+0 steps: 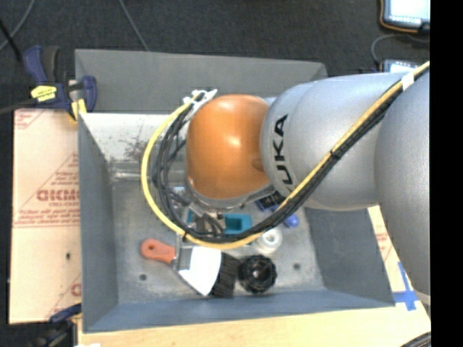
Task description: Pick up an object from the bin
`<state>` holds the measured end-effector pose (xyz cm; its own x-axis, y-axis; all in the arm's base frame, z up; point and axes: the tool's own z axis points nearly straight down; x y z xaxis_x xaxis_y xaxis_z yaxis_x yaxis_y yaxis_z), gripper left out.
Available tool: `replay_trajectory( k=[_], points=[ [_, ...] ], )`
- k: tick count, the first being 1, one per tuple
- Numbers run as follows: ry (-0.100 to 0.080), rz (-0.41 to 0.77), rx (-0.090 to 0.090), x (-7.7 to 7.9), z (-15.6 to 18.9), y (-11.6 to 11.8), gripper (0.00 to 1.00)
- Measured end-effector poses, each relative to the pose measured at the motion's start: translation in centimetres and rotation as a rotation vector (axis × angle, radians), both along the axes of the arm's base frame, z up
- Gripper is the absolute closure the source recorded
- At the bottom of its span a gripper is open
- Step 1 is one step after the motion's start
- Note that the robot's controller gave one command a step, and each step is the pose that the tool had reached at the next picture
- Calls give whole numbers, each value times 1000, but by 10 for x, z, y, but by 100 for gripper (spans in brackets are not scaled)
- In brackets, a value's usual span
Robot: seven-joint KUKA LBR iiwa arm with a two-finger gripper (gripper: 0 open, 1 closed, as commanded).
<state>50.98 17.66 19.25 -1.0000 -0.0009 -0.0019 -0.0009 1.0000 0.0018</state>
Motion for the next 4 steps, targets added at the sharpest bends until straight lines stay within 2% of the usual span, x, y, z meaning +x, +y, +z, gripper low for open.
replay_trajectory(
  k=[1,2,3,4],
  points=[
    [-5,-49,2,-1,-39,-15,0],
    [0,36,-1,5,-82,-23,0],
    [-4,-26,3,-8,-123,-29,100],
    [-4,-27,4,-8,-123,-29,100]
  ],
)
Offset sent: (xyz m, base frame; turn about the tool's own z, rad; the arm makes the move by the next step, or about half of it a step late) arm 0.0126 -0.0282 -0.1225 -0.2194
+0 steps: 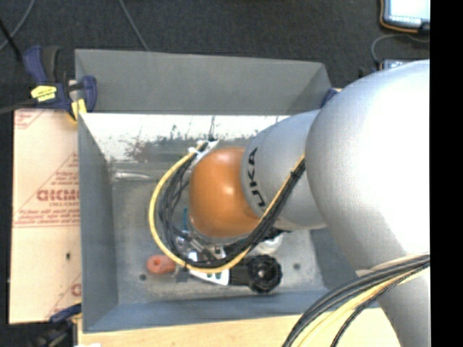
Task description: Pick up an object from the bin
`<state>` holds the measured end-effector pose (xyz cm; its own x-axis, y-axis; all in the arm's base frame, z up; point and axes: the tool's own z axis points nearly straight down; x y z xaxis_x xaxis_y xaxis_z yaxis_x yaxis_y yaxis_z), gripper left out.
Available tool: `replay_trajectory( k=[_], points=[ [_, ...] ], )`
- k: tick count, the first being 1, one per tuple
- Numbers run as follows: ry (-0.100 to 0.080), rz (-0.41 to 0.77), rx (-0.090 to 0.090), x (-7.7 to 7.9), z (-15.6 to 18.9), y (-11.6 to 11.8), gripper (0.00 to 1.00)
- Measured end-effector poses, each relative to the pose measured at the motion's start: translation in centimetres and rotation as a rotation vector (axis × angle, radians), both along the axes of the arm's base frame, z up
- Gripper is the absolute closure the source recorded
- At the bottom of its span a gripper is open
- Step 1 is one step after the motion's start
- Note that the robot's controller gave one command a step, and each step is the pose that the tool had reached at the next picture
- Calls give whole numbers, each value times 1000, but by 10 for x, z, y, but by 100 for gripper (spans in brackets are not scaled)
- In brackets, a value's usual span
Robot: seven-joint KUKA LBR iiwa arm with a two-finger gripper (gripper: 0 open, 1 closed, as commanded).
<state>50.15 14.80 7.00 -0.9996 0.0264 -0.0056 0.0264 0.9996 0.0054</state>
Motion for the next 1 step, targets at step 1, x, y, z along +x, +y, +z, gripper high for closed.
replay_trajectory(
  k=[1],
  points=[
    [-6,7,2,4,165,3,100]
  ],
)
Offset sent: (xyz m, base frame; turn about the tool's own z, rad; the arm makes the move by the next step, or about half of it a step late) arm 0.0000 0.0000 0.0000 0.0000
